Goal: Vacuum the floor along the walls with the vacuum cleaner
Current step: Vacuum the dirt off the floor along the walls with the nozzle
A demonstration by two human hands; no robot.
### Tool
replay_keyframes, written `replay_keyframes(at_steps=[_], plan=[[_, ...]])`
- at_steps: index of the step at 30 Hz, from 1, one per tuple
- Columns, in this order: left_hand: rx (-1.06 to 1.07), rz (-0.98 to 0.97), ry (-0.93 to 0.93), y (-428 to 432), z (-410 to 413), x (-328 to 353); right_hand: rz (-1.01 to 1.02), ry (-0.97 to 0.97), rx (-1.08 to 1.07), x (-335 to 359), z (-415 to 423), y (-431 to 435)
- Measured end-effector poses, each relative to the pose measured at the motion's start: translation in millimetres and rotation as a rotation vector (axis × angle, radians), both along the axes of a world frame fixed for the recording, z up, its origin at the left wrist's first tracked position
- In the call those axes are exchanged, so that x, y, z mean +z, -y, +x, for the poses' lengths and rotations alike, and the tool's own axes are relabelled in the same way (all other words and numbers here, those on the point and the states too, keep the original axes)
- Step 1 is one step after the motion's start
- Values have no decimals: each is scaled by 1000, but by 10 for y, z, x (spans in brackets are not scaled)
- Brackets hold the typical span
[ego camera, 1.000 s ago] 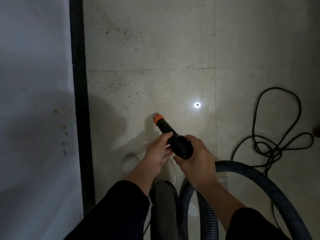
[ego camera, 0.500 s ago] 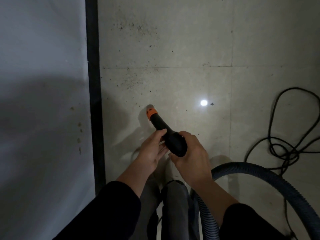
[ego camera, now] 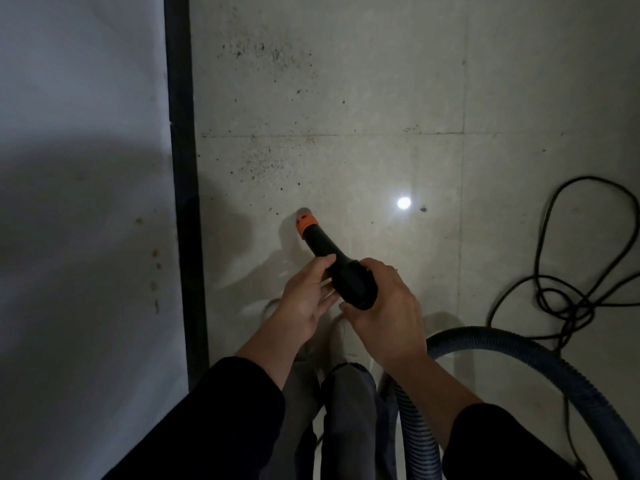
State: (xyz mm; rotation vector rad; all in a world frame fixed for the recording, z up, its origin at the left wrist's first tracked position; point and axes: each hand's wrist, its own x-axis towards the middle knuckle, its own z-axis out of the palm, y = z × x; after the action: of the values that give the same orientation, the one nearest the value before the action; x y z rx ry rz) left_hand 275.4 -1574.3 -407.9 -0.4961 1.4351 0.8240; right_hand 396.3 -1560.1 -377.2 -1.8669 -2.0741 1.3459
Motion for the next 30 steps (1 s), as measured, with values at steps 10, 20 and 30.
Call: replay_keyframes(at_steps=[10,20,30], plan=[[71,-26,-35,109,-243,-8,-14,-42,69,-35,-247,17],[125,-11,-36,207,-514,-33,24,-56,144,-113,-499,53],[145,7,-59,181,-774,-92,43,-48,180,-243,-774,27]])
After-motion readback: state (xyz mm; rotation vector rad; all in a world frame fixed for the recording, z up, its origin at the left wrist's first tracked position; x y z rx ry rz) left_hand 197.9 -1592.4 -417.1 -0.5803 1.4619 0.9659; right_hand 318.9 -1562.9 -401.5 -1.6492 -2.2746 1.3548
